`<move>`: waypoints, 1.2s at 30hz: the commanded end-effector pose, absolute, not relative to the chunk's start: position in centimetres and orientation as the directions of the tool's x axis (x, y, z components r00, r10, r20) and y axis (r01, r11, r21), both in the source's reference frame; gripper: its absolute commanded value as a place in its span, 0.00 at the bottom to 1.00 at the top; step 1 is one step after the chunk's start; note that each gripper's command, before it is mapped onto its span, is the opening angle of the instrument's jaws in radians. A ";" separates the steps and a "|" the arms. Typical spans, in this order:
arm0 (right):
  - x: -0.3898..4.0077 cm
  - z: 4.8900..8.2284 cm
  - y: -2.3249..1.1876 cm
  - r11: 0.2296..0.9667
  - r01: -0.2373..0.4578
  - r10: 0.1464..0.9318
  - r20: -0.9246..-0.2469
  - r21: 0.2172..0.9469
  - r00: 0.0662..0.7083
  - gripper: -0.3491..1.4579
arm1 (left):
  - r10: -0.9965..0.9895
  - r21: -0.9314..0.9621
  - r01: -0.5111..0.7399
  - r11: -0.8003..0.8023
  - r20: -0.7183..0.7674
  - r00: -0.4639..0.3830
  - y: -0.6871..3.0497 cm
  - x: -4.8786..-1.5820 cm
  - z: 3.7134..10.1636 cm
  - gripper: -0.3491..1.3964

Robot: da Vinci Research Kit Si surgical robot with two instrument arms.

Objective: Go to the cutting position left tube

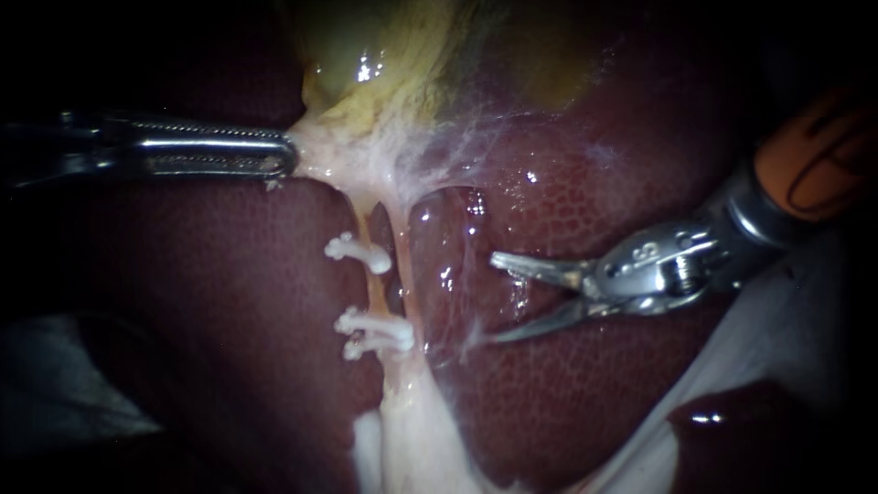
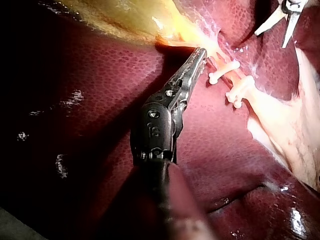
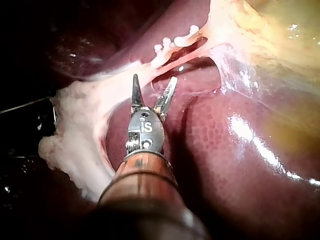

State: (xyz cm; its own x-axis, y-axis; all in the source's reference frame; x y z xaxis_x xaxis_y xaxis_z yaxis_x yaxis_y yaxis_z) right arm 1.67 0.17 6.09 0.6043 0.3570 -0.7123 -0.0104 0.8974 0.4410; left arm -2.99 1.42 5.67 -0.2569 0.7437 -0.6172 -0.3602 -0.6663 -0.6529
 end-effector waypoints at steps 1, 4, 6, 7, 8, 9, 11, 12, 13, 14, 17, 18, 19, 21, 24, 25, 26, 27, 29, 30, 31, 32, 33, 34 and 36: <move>1.72 6.11 0.16 0.892 -0.007 0.366 -0.712 0.452 0.600 0.99 | 0.744 -0.653 -0.361 -0.666 -0.617 -0.257 1.41 -2.99 5.67 0.00; 1.87 6.17 0.11 0.879 0.001 0.384 -0.710 0.476 0.591 0.99 | 0.744 -0.652 -0.361 -0.666 -0.617 -0.257 1.41 -2.99 5.67 0.00; 1.97 6.22 0.07 0.873 0.011 0.389 -0.710 0.488 0.587 0.99 | 0.744 -0.652 -0.361 -0.666 -0.617 -0.257 1.41 -2.99 5.67 0.00; 2.01 6.25 0.06 0.870 0.014 0.393 -0.709 0.494 0.586 0.99 | 0.744 -0.652 -0.361 -0.666 -0.617 -0.257 1.41 -2.99 5.67 0.00; 2.05 6.28 0.04 0.866 0.018 0.397 -0.709 0.499 0.583 0.99 | 0.744 -0.652 -0.361 -0.666 -0.617 -0.257 1.41 -2.99 5.67 0.00; 2.10 6.32 0.02 0.863 0.024 0.398 -0.708 0.505 0.583 0.99 | 0.744 -0.652 -0.361 -0.666 -0.617 -0.257 1.41 -2.99 5.67 0.00; 2.17 6.37 -0.02 0.857 0.034 0.402 -0.707 0.515 0.582 0.99 | 0.744 -0.652 -0.362 -0.666 -0.617 -0.257 1.41 -3.00 5.67 0.00; 2.20 6.41 -0.03 0.853 0.038 0.404 -0.706 0.520 0.582 0.99 | 0.744 -0.652 -0.362 -0.666 -0.617 -0.257 1.41 -3.00 5.67 0.00; 2.22 6.44 -0.04 0.850 0.036 0.410 -0.702 0.526 0.582 0.99 | 0.744 -0.652 -0.362 -0.666 -0.617 -0.257 1.41 -3.00 5.67 0.00; 2.23 6.46 -0.05 0.850 0.035 0.410 -0.702 0.525 0.583 0.99 | 0.744 -0.652 -0.362 -0.666 -0.617 -0.257 1.41 -3.00 5.67 0.00; 2.25 6.55 -0.06 0.842 0.038 0.419 -0.696 0.538 0.583 0.99 | 0.744 -0.652 -0.362 -0.666 -0.617 -0.257 1.41 -3.00 5.67 0.00; 2.26 6.58 -0.05 0.840 0.036 0.422 -0.694 0.541 0.583 0.99 | 0.744 -0.652 -0.362 -0.666 -0.617 -0.257 1.41 -3.00 5.67 0.00; 2.26 6.60 -0.05 0.838 0.032 0.427 -0.691 0.545 0.584 0.99 | 0.744 -0.652 -0.362 -0.666 -0.617 -0.257 1.41 -3.00 5.67 0.00; 2.27 6.65 -0.03 0.838 0.032 0.426 -0.691 0.544 0.584 0.99 | 0.744 -0.652 -0.362 -0.666 -0.617 -0.257 1.41 -3.00 5.67 0.00; 2.27 6.71 0.00 0.835 0.022 0.436 -0.686 0.550 0.582 0.99 | 0.744 -0.652 -0.362 -0.666 -0.617 -0.257 1.41 -3.00 5.67 0.00; 2.27 6.74 0.02 0.832 0.021 0.442 -0.685 0.555 0.580 0.99 | 0.744 -0.652 -0.362 -0.666 -0.617 -0.257 1.41 -3.00 5.67 0.00; 2.27 6.75 0.03 0.831 0.023 0.443 -0.686 0.556 0.577 0.99 | 0.744 -0.652 -0.362 -0.666 -0.617 -0.257 1.41 -3.00 5.67 0.00; 2.26 6.78 0.04 0.827 0.022 0.448 -0.683 0.561 0.577 0.99 | 0.744 -0.652 -0.362 -0.666 -0.617 -0.257 1.41 -3.00 5.67 0.00; 2.26 6.83 0.07 0.820 0.023 0.458 -0.680 0.572 0.572 0.99 | 0.744 -0.652 -0.362 -0.666 -0.617 -0.257 1.41 -3.00 5.67 0.00; 2.26 6.85 0.07 0.817 0.024 0.464 -0.680 0.576 0.567 0.99 | 0.744 -0.652 -0.362 -0.666 -0.617 -0.257 1.41 -3.00 5.67 0.00; 2.26 6.89 0.08 0.815 0.023 0.466 -0.678 0.580 0.568 0.99 | 0.744 -0.652 -0.362 -0.666 -0.617 -0.257 1.41 -3.00 5.67 0.00; 2.27 6.91 0.09 0.812 0.024 0.469 -0.676 0.583 0.568 0.99 | 0.744 -0.652 -0.362 -0.666 -0.617 -0.257 1.41 -3.00 5.67 0.00; 2.27 6.93 0.09 0.810 0.025 0.471 -0.675 0.586 0.568 0.99 | 0.744 -0.652 -0.362 -0.666 -0.617 -0.257 1.41 -3.00 5.67 0.00; 2.28 6.95 0.09 0.808 0.028 0.473 -0.675 0.589 0.566 0.99 | 0.744 -0.652 -0.362 -0.666 -0.617 -0.257 1.41 -3.00 5.67 0.00; 2.31 6.99 0.08 0.800 0.037 0.478 -0.674 0.598 0.563 0.99 | 0.744 -0.652 -0.362 -0.666 -0.617 -0.257 1.41 -3.00 5.67 0.00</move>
